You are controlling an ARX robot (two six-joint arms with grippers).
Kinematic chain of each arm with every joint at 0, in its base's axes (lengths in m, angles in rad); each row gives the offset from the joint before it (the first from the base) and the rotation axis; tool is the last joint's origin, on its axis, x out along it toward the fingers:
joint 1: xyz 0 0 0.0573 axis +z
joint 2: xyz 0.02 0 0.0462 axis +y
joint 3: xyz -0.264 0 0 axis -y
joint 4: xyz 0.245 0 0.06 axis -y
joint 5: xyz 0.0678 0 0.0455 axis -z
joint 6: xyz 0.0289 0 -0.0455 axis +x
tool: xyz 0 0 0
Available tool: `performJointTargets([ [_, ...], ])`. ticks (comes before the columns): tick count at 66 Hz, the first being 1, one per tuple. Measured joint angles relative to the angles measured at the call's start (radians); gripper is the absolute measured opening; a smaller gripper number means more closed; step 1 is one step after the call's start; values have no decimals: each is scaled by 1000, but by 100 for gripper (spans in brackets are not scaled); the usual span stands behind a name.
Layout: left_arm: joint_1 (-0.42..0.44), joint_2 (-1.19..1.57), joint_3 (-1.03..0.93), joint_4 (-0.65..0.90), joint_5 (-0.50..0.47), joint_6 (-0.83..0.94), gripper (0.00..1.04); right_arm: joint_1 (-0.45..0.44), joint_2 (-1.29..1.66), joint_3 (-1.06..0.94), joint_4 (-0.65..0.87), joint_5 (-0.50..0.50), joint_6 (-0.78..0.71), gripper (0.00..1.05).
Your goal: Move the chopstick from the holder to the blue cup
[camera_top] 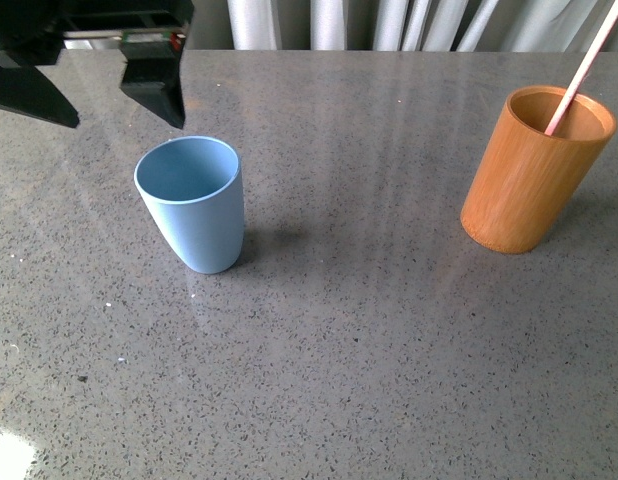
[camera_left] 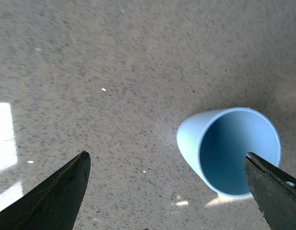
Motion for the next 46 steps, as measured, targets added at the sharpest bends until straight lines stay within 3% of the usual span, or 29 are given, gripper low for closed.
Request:
performJointTargets([
  [21,62,-247,-189,324,2,-16,96,0,0,0,0,0,0,96],
  [35,62,-261,-211,348,-6,-12,95,0,0,0,0,0,0,96],
  [41,54,-281,-380,763,-171,47,80,0,0,0,0,0,0,96],
  [46,61,-317,-523,1026,-202,72,68,0,0,0,0,0,0,96],
])
